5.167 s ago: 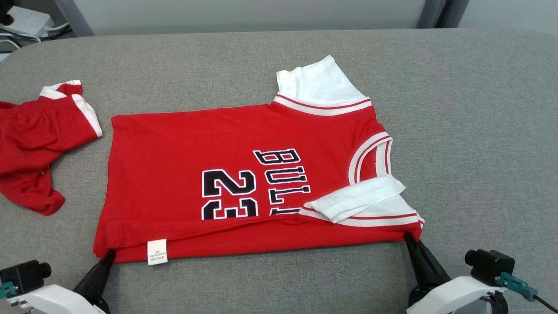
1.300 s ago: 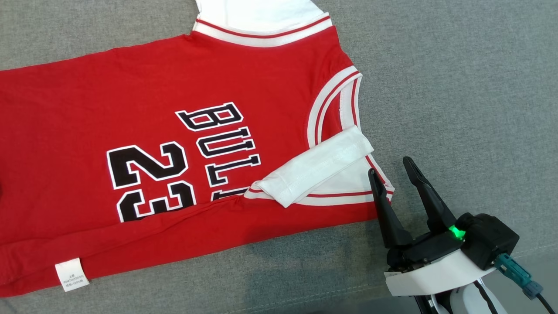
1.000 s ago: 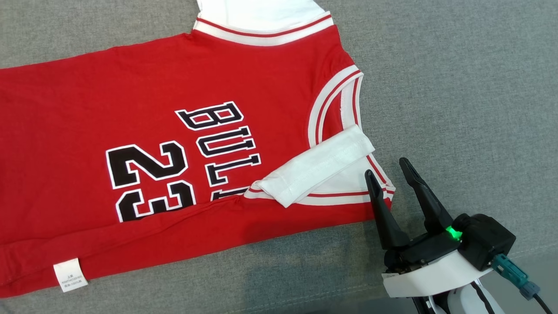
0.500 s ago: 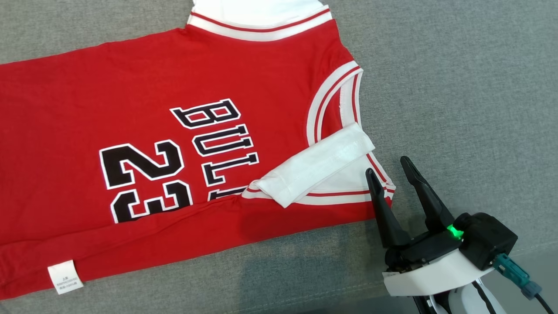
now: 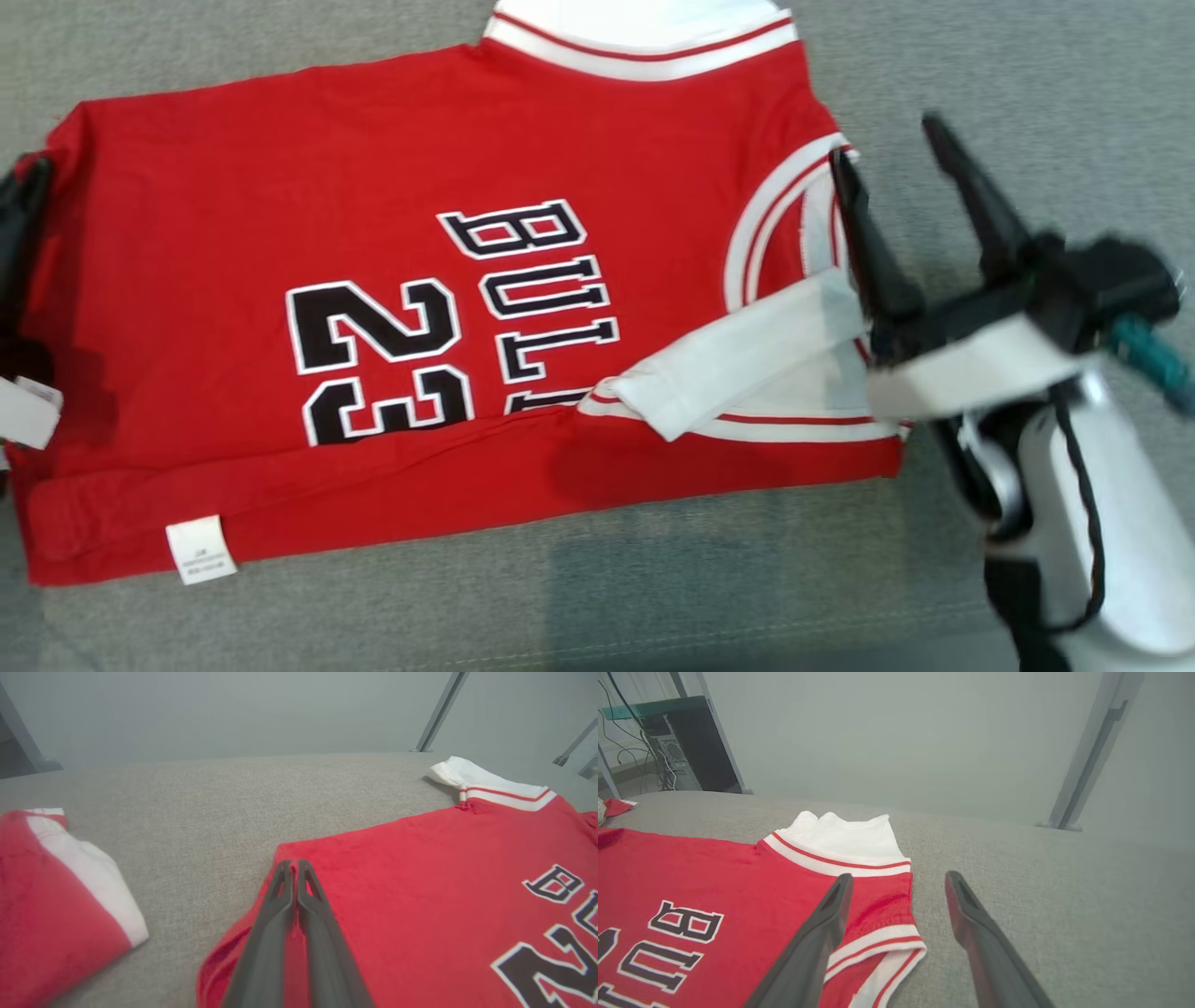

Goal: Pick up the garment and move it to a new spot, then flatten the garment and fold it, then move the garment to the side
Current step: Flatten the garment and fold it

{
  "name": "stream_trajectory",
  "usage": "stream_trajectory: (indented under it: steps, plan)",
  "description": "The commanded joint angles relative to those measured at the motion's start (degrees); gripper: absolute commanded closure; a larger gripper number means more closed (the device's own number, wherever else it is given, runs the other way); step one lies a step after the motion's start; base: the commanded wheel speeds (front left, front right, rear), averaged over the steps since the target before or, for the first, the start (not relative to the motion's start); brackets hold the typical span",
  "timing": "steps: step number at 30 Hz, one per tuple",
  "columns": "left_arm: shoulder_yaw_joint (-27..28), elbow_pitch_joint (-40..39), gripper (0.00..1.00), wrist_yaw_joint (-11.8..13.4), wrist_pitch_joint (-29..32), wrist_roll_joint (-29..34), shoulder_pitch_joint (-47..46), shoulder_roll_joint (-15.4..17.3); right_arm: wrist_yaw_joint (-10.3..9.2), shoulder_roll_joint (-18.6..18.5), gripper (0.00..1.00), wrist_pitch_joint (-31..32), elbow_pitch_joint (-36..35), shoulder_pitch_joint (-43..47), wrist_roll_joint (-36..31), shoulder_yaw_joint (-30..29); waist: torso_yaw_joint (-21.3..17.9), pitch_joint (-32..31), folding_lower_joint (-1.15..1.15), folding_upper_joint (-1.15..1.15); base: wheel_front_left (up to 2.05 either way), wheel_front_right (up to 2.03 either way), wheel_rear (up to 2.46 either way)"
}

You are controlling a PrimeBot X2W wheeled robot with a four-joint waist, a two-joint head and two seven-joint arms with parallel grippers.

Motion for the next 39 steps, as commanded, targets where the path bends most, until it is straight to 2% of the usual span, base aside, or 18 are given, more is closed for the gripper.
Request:
stream_trajectory:
  steps: [1,8,14,23,33,35,36,38,39]
  plan:
    - [3.2,-1.2,1.00,0.0,-0.3,0.7,-0.4,3.2,-0.01,0.1,0.00,1.0,-2.0,-1.0,-0.9,0.7,1.2,0.9,0.00,0.00,0.00,0.00,0.00]
    - [4.5,-5.4,1.00,0.0,-0.3,4.1,-0.7,0.2,-0.01,0.1,0.00,12.5,0.9,-13.4,-2.0,-2.0,6.1,4.1,0.00,0.00,0.00,0.00,0.00]
    - [3.1,-6.9,1.00,0.0,-0.3,5.0,-4.1,-2.1,-0.01,0.1,0.00,17.4,6.8,-22.2,-3.9,-4.9,10.1,6.7,0.00,0.00,0.00,0.00,0.00]
    - [0.7,-8.9,1.00,0.0,-0.3,5.8,-7.7,-5.0,-0.01,0.1,0.00,20.2,11.9,-30.1,-6.5,-8.1,14.5,9.4,0.00,0.00,0.00,0.00,0.00]
    - [-0.8,-10.2,1.00,0.0,-0.3,6.2,-8.7,-6.7,-0.01,0.1,0.00,20.7,15.4,-32.2,-7.8,-11.3,16.7,10.2,0.00,0.00,0.00,0.00,0.00]
    - [-0.8,-10.5,1.00,0.0,-0.3,6.2,-8.6,-6.9,-0.01,0.1,0.31,20.4,16.4,-32.2,-6.7,-12.2,16.8,10.1,0.00,0.00,0.00,0.00,0.00]
    - [-0.9,-10.5,1.00,0.0,-0.3,6.2,-8.6,-7.0,-0.01,0.1,0.51,20.1,17.0,-32.2,-6.6,-12.6,16.9,10.0,0.00,0.00,0.00,0.00,0.00]
    - [-1.2,-10.6,1.00,0.0,-0.3,6.1,-8.5,-7.1,-0.01,0.1,0.68,19.9,18.4,-32.1,-5.8,-13.8,17.0,9.8,0.00,0.00,0.00,0.00,0.00]
    - [-1.3,-10.6,1.00,0.0,-0.3,6.1,-8.5,-7.1,-0.01,0.1,0.72,19.8,19.2,-32.1,-5.3,-14.2,17.0,9.7,0.00,0.00,0.00,0.00,0.00]
